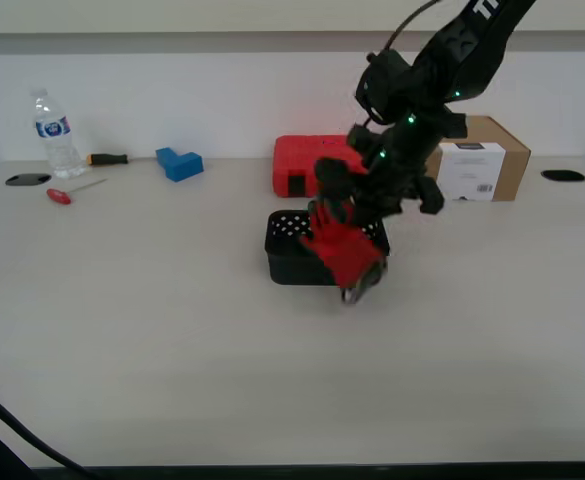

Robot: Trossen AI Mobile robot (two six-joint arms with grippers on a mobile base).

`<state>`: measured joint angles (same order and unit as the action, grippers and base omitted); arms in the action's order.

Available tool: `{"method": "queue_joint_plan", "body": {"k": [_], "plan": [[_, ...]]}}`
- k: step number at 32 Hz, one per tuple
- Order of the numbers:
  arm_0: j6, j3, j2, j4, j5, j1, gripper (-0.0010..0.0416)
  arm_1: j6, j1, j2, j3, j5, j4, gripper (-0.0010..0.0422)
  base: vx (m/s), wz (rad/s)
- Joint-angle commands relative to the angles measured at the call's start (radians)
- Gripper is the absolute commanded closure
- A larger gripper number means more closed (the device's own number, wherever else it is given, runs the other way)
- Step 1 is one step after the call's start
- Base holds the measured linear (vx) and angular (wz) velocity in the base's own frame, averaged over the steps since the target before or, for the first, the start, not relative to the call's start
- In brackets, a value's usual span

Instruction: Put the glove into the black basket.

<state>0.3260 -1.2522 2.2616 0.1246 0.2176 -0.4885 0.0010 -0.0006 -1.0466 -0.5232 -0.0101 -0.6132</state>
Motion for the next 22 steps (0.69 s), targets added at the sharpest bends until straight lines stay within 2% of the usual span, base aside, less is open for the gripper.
{"method": "queue_joint_plan", "body": {"k": [1,6,9,13,19,22], "plan": [[0.015,-0.021,0.010,-0.015,-0.003,-0.002,0.0406,0.000,0.001,0.000,0.000,-0.001,-0.003,0.0412,0.014,0.046],[0.042,-0.079,0.010,0.029,-0.041,-0.002,0.0397,0.000,0.000,0.001,-0.002,-0.004,0.001,0.0412,0.000,0.000],[0.046,-0.095,0.010,0.066,-0.082,-0.001,0.0354,0.000,0.000,-0.002,-0.001,-0.004,0.003,0.0412,0.000,0.000],[0.042,-0.094,0.010,0.066,-0.085,0.003,0.0280,0.000,0.000,-0.001,-0.001,-0.004,0.004,0.0412,0.000,0.000],[0.041,-0.104,0.009,0.046,-0.080,0.003,0.0280,0.000,0.000,-0.001,-0.001,-0.004,0.005,0.0412,0.000,0.000],[0.040,-0.152,-0.003,0.052,-0.089,0.005,0.0280,0.000,0.000,-0.001,0.000,-0.004,0.005,0.0412,0.000,0.000]]}}
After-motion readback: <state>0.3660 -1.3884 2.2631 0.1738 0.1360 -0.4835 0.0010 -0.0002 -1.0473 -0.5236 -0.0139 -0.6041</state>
